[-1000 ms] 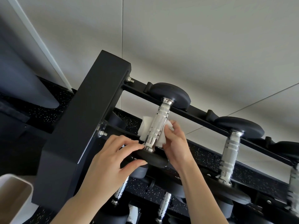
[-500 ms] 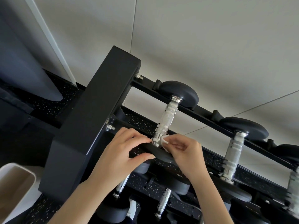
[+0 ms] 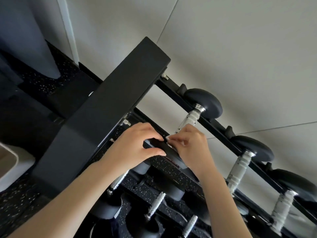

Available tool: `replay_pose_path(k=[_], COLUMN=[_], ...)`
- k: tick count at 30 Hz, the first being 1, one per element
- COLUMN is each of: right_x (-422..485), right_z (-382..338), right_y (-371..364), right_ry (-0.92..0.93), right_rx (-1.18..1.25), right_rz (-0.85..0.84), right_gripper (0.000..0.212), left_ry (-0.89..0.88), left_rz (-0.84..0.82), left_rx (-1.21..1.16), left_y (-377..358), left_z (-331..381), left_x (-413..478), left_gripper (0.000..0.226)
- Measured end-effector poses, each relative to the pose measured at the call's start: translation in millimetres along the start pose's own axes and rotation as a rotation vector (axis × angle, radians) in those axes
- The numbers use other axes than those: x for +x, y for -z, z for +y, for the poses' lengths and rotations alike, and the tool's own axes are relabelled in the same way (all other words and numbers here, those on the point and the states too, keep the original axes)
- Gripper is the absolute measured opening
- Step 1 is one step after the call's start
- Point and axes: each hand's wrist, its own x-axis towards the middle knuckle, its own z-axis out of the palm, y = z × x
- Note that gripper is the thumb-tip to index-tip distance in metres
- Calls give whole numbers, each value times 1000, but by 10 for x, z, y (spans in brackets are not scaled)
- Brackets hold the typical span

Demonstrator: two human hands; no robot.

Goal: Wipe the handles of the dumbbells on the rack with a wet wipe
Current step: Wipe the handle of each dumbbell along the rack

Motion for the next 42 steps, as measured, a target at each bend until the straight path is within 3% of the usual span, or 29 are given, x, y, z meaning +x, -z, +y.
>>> replay_pose_path(k=[4,10,24,33,42], right_x=[34,-9,356,566,308], right_z=[-93,-103,-5,140,127], right_y=[44,147,257,220,119], right_ry=[-17,17,-28,-153,6], right_rx=[-252,-297,-505,-432,-282], right_rz=[-94,-208,-55,214,196], right_gripper=[14,20,26,17,12], left_ry=[-5,-20,-70,-103,-95], left_rz=[-1,-32,28,63,53], left_rx=[1,11,17,25,55], left_y=[-12,-2,-34,-64,-50], left_z=[-30,-59,-101,-121,-111], left_x=[-15,-6,-9,-10,-16], left_gripper=[44,51,47,42,44])
